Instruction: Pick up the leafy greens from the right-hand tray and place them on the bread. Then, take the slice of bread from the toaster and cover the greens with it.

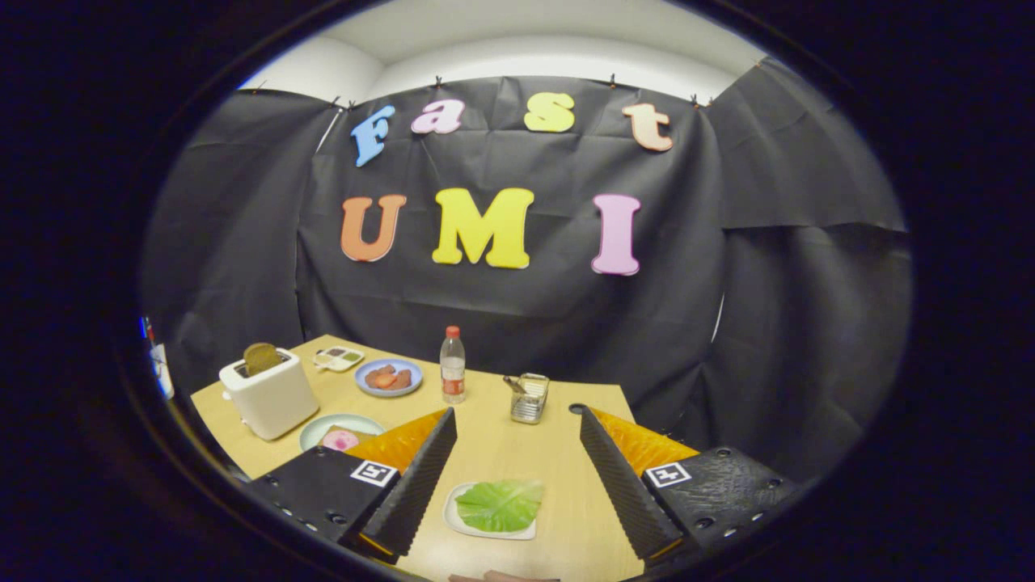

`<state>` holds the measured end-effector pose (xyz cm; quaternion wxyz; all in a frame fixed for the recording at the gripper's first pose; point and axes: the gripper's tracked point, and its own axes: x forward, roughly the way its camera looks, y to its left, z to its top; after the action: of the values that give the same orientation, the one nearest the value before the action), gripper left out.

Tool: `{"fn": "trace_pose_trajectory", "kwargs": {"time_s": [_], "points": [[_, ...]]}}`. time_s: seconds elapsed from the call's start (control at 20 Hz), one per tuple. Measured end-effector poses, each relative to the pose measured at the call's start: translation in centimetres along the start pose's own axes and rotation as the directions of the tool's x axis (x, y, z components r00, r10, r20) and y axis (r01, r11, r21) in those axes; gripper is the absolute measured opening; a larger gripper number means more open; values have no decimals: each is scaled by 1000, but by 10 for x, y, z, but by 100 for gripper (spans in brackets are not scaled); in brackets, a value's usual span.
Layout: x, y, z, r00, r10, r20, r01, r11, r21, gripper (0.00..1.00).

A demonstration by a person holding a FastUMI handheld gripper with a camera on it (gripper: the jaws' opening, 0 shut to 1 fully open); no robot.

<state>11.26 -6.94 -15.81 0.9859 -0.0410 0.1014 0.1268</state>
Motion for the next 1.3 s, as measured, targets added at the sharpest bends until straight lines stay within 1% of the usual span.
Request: {"fn": "trace_pose_trajectory", "kwargs": {"time_s": [0.1,0.25,0.45,0.55,0.65,0.75,0.9,1.0,1.1,1.15,1.2,1.25,1.3], "points": [[25,-7,-27,998,21,-61,-21,1000,-2,95],[64,-15,-70,984,54,-171,-52,999,12,95],[113,-25,-126,945,76,-319,-61,997,56,96],[132,-30,-155,912,78,-402,-46,995,87,96],[144,-27,-187,856,99,-507,-43,992,121,95],[154,-22,-208,809,133,-572,-60,988,146,93],[168,-20,-223,779,148,-610,-59,985,163,92],[171,-15,-232,755,172,-633,-65,980,189,92],[174,-12,-238,738,186,-649,-79,978,191,84],[175,-12,-238,738,185,-649,-78,979,190,79],[177,-11,-235,744,193,-639,-82,977,199,76],[177,-11,-234,748,190,-636,-81,977,196,69],[177,-11,-233,751,186,-634,-80,978,192,58]]}}
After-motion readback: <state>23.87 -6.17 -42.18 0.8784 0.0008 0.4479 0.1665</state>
